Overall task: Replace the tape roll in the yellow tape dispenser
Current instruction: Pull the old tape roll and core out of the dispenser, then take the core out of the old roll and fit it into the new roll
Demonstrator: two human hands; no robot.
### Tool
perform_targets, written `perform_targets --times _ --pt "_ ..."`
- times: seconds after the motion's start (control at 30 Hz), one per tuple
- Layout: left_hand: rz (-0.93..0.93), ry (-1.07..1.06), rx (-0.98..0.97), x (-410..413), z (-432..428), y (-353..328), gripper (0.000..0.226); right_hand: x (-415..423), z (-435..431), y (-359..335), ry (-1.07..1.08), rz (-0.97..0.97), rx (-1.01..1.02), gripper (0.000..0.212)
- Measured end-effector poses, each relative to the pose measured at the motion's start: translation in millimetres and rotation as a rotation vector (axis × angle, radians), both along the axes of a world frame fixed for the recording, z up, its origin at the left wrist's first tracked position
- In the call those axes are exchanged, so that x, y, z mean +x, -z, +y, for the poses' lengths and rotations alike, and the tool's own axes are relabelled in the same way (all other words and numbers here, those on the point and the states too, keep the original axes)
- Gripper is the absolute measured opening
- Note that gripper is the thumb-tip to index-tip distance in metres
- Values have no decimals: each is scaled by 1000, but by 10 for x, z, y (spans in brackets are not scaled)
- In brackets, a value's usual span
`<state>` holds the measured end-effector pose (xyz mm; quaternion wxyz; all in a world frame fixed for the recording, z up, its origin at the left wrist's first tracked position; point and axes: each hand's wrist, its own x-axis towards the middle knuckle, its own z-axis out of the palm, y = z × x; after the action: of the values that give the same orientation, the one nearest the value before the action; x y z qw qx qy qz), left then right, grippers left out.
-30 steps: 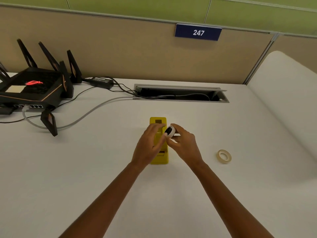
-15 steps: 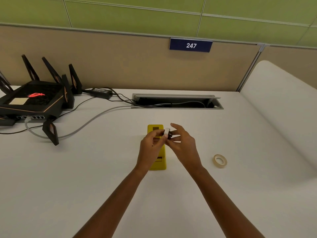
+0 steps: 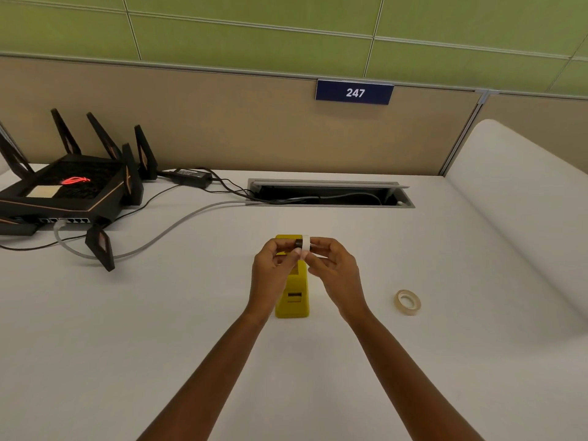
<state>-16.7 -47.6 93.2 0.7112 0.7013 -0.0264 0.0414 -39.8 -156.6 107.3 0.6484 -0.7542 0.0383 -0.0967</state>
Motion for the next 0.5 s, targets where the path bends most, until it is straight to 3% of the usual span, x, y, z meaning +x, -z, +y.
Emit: perform_targets --times 0.2,0.4,0.5 --pt "-80 -19 131 -44 22 -17 15 -9 17 26 -107 138 431 14" --pt "-60 -36 177 -5 88 -29 27 65 22 70 -148 239 678 25" --pt "-20 -46 128 13 145 -37 26 89 35 82 -139 253 685 35"
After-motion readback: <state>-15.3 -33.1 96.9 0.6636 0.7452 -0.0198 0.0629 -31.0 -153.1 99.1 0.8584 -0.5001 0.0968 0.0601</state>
